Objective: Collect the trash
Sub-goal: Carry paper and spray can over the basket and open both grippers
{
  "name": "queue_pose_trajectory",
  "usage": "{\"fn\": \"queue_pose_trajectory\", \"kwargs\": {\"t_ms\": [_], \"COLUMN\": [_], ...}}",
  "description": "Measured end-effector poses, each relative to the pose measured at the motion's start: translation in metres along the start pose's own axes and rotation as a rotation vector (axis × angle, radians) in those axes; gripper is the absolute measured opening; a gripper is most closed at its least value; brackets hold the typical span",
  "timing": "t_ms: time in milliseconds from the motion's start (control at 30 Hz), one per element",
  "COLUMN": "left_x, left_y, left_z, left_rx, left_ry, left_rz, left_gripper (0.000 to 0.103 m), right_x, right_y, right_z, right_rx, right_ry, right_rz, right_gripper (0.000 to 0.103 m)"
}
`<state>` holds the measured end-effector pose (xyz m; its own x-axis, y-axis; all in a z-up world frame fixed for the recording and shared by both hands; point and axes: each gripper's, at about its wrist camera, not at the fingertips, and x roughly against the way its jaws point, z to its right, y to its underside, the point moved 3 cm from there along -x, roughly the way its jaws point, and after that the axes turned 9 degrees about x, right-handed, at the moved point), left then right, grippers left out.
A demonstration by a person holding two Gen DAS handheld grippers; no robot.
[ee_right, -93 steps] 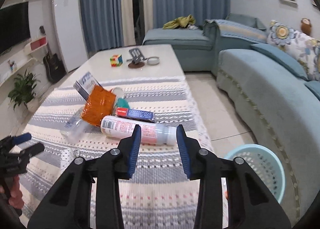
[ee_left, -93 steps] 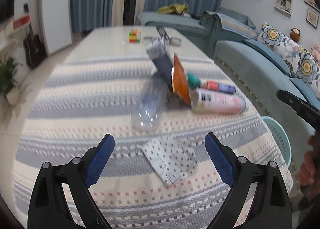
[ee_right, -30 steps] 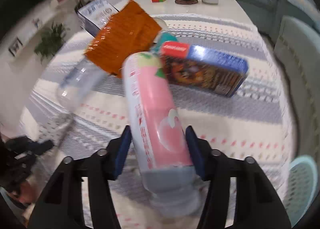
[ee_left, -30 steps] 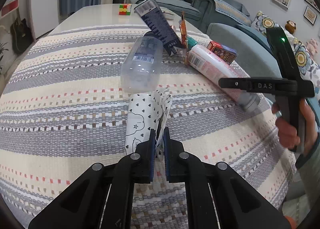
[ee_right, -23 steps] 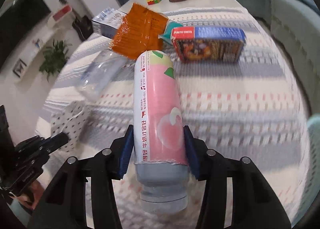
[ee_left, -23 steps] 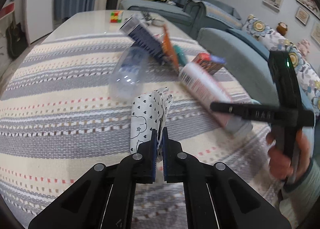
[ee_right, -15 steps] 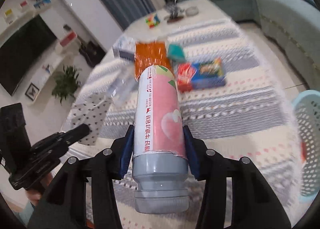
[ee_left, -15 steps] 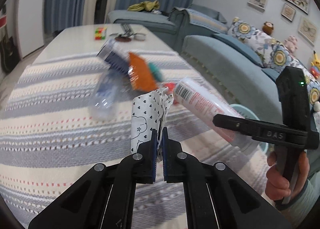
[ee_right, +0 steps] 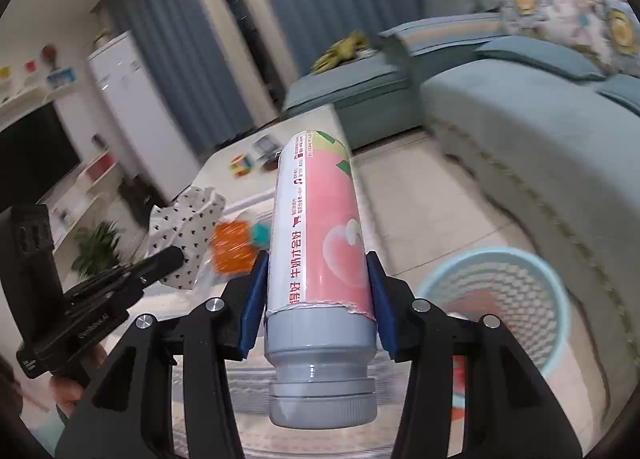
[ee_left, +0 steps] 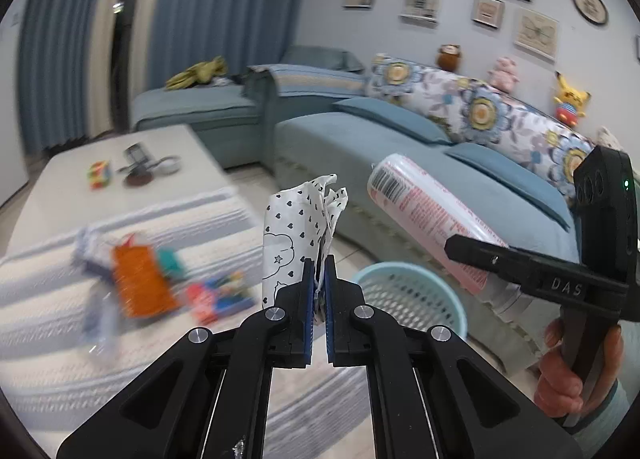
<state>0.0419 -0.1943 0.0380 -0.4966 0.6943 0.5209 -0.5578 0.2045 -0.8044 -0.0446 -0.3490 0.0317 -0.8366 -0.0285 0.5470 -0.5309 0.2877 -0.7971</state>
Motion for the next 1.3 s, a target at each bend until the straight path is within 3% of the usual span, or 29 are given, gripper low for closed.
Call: {"fn": "queue_pose_trajectory", "kwargs": {"t_ms": [133, 233, 333, 467, 600, 667, 700, 733, 767, 800, 933, 1100, 1300], "left_x": [-0.034, -0.065, -0.096, -0.149, -0.184, -0.198, -0.200, -0.202, -0.205, -0.205, -0.198, -0.182, -0.135], "left_y": [-0.001, 0.007, 0.016, 0.040, 0.065, 0.074, 0.076, 0.078, 0.080, 0.082, 0.084, 0.079, 0.060], "left_z": [0.048, 0.072, 0.080, 0.086, 0.084, 0.081, 0.080, 0.078, 0.076, 0.075, 0.060, 0.029, -0.018], "left_rx": [-0.032, -0.067, -0.073, -0.085, -0.107, -0.096, -0.092, -0.093, -0.100, -0.107, -0.109, -0.055, 0.024], "left_ry": [0.073, 0.085, 0.099, 0.128, 0.115, 0.127, 0.126, 0.117, 0.098, 0.090, 0.084, 0.067, 0.016], "left_rz": [-0.039, -0.071, -0.114, -0.229, -0.311, -0.347, -0.351, -0.354, -0.347, -0.339, -0.347, -0.339, -0.244], "left_gripper": [0.003, 0.003, 0.003, 0.003, 0.003, 0.012, 0.019, 0.040, 0.053, 0.056, 0.059, 0.060, 0.060], "right_x": [0.018, 0.020, 0.006, -0.020, -0.044, -0.056, -0.065, -0.074, -0.079, -0.086, -0.100, -0.093, -0.080], "right_y": [0.006, 0.018, 0.036, 0.065, 0.089, 0.098, 0.104, 0.109, 0.115, 0.122, 0.137, 0.142, 0.110], "right_z": [0.047, 0.078, 0.103, 0.138, 0.162, 0.169, 0.173, 0.179, 0.183, 0.191, 0.199, 0.179, 0.128], "right_rx": [-0.049, -0.074, -0.114, -0.179, -0.251, -0.268, -0.262, -0.263, -0.274, -0.295, -0.316, -0.288, -0.187], "right_ry": [0.089, 0.155, 0.206, 0.286, 0.324, 0.330, 0.342, 0.349, 0.349, 0.347, 0.356, 0.358, 0.320], "right_rz": [0.009, 0.000, -0.026, -0.089, -0.136, -0.157, -0.172, -0.195, -0.214, -0.232, -0.270, -0.268, -0.197], "right_gripper": [0.044, 0.044, 0.044, 0.044, 0.044, 0.044, 0.045, 0.045, 0.045, 0.045, 0.046, 0.046, 0.046]}}
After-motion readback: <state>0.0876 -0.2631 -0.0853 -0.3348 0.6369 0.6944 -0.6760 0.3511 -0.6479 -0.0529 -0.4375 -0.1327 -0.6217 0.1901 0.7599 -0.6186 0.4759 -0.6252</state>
